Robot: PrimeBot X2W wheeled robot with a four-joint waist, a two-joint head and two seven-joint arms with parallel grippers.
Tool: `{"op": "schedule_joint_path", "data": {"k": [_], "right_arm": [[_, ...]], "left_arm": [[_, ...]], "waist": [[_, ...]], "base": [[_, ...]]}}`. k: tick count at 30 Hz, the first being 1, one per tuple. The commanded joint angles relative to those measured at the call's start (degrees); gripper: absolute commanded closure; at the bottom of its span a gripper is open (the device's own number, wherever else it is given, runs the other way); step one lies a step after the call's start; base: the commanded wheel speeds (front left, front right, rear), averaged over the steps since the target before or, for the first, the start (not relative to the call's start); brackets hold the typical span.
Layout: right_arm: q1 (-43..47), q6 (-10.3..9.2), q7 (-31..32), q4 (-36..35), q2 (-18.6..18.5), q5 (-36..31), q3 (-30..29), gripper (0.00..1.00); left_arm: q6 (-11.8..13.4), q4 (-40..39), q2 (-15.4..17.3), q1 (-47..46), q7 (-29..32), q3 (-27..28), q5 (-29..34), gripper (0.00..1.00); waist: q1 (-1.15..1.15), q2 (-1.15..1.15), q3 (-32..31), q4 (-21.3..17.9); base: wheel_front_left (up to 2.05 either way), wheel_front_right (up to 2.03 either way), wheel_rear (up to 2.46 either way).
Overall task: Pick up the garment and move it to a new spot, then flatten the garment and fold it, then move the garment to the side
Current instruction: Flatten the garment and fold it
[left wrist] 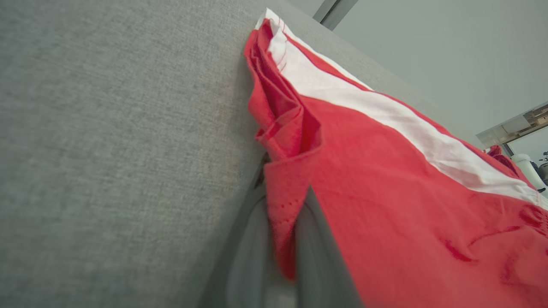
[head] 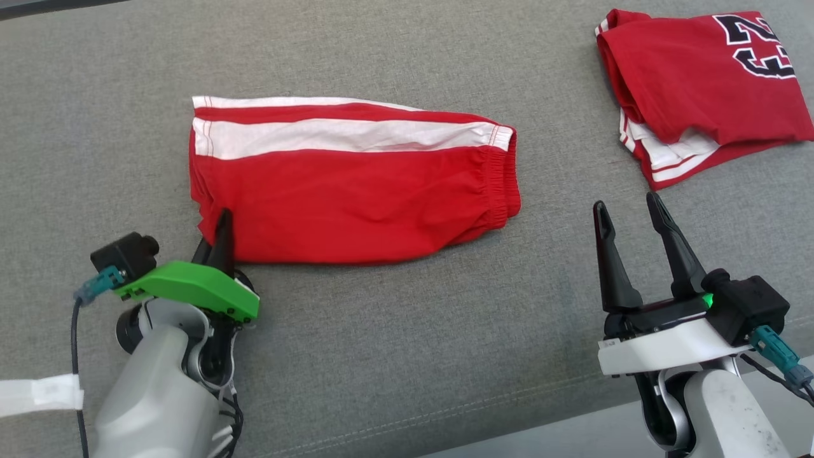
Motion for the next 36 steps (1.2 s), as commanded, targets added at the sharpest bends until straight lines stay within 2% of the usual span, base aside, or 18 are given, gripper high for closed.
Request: {"op": "schedule_joint_path", "data": {"k": [1, 6, 12, 20, 21, 22, 23, 29, 30, 32, 36], "right_arm": [[1.0, -0.01, -0.2, 0.3, -0.5, 0.2, -0.2, 0.00], [1.6, -0.01, -0.2, 0.5, -0.9, 0.1, -0.4, 0.00], [2.5, -0.01, -0.2, 0.9, -1.4, 0.3, -0.3, 0.00], [3.3, -0.01, -0.2, 1.3, -1.5, 0.6, -0.5, 0.00], [3.3, -0.01, -0.2, 1.4, -1.6, 0.7, -0.3, 0.00], [3.2, -0.01, -0.2, 1.6, -1.6, 0.8, -0.2, 0.00], [3.2, -0.01, -0.2, 1.7, -1.6, 1.0, -0.2, 0.00], [3.5, -0.01, -0.2, 2.9, -1.2, 1.4, -0.4, 0.00], [3.7, -0.01, -0.2, 3.3, -1.1, 1.5, -0.6, 0.00], [3.9, -0.01, -0.2, 3.7, -1.0, 1.5, -0.8, 0.00], [4.1, -0.01, -0.2, 4.9, -0.9, 1.3, -1.2, 0.00]], "left_arm": [[0.3, -0.5, -1.0, 3.4, -1.1, -0.1, 0.4, 1.00], [1.5, -4.0, -2.2, 7.5, -2.3, 0.4, 0.9, 1.00], [4.1, -10.0, -3.2, 14.5, -2.9, 1.1, 0.7, 1.00], [5.7, -15.0, -2.8, 18.4, -1.2, 0.2, 1.0, 1.00], [5.9, -15.3, -2.6, 18.3, -1.2, 0.3, 0.9, 0.72], [6.1, -15.6, -2.4, 18.1, -1.3, 0.5, 1.0, 0.18], [6.3, -15.8, -2.2, 18.0, -1.4, 0.4, 1.4, 0.00], [9.7, -19.0, 0.4, 17.5, -3.0, 1.7, 7.2, 0.00], [11.6, -21.1, 1.6, 17.9, -3.2, 2.2, 10.9, 0.00], [13.4, -24.9, 2.8, 18.4, -3.3, 3.5, 15.5, 0.00], [15.9, -32.3, 4.5, 21.5, -3.2, 5.0, 24.1, 0.00]], "waist": [[0.00, 0.00, -1.3, 1.3], [0.00, 0.00, -2.5, 2.2], [0.00, 0.00, -4.3, 3.1], [0.00, 0.00, -5.6, 4.3], [0.00, 0.00, -5.7, 4.3], [0.00, 0.00, -5.9, 4.3], [0.00, 0.00, -6.1, 4.2], [0.00, 0.00, -7.2, 3.8], [0.00, 0.00, -7.7, 3.8], [0.00, 0.00, -8.2, 3.9], [0.00, 0.00, -9.9, 4.2]], "base": [[0.00, 0.00, 0.00], [0.00, 0.00, 0.00], [0.00, 0.00, 0.00], [0.00, 0.00, 0.00], [0.00, 0.00, 0.00], [0.00, 0.00, 0.00], [0.00, 0.00, 0.00], [0.00, 0.00, 0.00], [0.00, 0.00, 0.00], [0.00, 0.00, 0.00], [0.00, 0.00, 0.00]]}}
